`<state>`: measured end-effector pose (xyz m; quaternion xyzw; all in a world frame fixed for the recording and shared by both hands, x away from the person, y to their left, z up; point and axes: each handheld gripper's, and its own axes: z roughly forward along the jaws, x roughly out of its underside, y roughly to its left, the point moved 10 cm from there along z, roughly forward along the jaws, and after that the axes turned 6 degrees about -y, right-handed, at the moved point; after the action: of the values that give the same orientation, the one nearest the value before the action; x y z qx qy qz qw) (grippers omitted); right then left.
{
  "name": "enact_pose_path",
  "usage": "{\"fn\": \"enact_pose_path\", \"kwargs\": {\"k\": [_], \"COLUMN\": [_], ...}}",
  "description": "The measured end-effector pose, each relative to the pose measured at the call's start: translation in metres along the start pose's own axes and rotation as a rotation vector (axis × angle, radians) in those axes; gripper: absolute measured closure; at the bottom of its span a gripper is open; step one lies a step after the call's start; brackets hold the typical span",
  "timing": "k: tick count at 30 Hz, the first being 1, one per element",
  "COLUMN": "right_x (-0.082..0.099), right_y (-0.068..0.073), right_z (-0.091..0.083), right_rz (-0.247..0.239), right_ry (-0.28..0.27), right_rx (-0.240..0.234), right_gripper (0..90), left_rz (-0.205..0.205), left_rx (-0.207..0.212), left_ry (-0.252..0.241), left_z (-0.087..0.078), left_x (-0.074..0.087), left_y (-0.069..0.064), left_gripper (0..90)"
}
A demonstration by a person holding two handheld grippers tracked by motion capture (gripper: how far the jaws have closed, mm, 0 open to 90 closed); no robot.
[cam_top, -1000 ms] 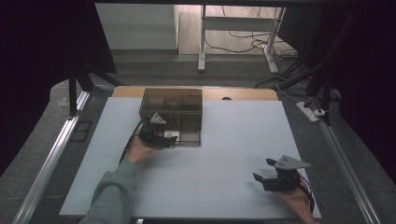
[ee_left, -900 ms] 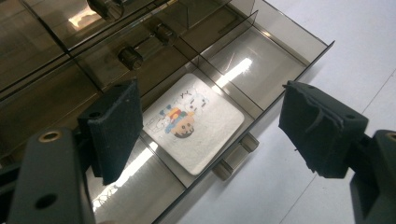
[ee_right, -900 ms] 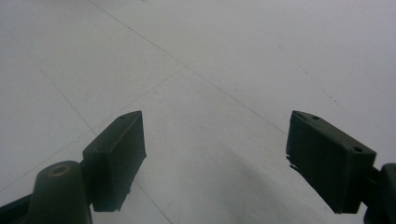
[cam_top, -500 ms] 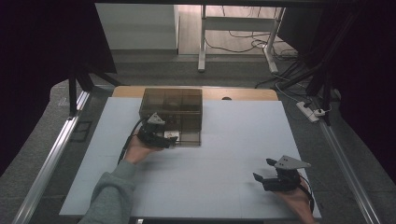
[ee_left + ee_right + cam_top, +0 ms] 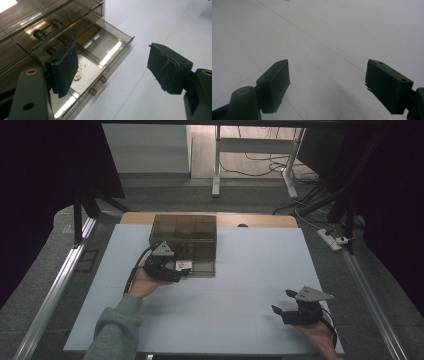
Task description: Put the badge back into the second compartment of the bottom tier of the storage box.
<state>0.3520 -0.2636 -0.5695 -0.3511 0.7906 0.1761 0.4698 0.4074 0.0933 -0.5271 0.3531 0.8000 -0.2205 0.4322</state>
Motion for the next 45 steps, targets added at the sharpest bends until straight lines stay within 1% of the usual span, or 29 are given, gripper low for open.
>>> {"fn": "enact_pose_path", "kwargs": {"k": [2, 7, 11, 17, 19, 25, 30, 33, 39, 41, 42, 45], "right_x": [0.001, 0.000, 0.000, 0.000, 0.001, 0.001, 0.001, 0.002, 0.003, 0.003, 0.003, 0.004], "right_y": [0.000, 0.000, 0.000, 0.000, 0.000, -0.001, 0.000, 0.000, -0.003, -0.003, -0.004, -0.004], "right_z": [0.000, 0.001, 0.000, -0.001, -0.001, -0.003, -0.003, -0.003, -0.006, -0.006, -0.006, -0.007], "right_rz": [-0.005, 0.000, 0.002, 0.000, 0.002, 0.010, 0.007, 0.009, 0.008, 0.012, 0.011, 0.013], "right_ry": [0.007, 0.001, 0.000, 0.004, 0.000, -0.005, -0.001, -0.003, 0.002, -0.003, -0.001, -0.004], "right_rx": [0.001, -0.004, -0.005, -0.002, -0.006, 0.001, -0.002, 0.000, 0.014, 0.013, 0.022, 0.017], "right_gripper": [19.8, 19.8, 19.8, 19.8, 19.8, 19.8, 19.8, 19.8, 19.8, 19.8, 19.8, 19.8], "left_rz": [0.003, 0.016, 0.009, 0.005, -0.008, -0.024, -0.033, -0.044, -0.063, -0.068, -0.073, -0.078], "left_rx": [0.000, -0.007, -0.007, -0.023, -0.033, -0.055, -0.061, -0.063, -0.078, -0.081, -0.082, -0.088], "left_ry": [-0.007, -0.011, -0.019, 0.004, 0.005, 0.002, 0.014, 0.013, 0.010, 0.018, 0.019, 0.024], "left_z": [-0.005, -0.017, -0.026, -0.040, -0.045, -0.062, -0.067, -0.069, -0.074, -0.076, -0.077, -0.079], "left_x": [0.000, 0.004, 0.009, 0.028, 0.034, 0.050, 0.064, 0.071, 0.087, 0.094, 0.097, 0.107], "left_y": [-0.002, -0.004, -0.004, -0.004, -0.003, -0.003, -0.005, -0.007, -0.007, -0.007, -0.007, -0.007], "left_gripper": [24.4, 24.3, 24.2, 24.2, 24.2, 24.2, 24.1, 23.9, 23.9, 23.9, 23.9, 23.8]}}
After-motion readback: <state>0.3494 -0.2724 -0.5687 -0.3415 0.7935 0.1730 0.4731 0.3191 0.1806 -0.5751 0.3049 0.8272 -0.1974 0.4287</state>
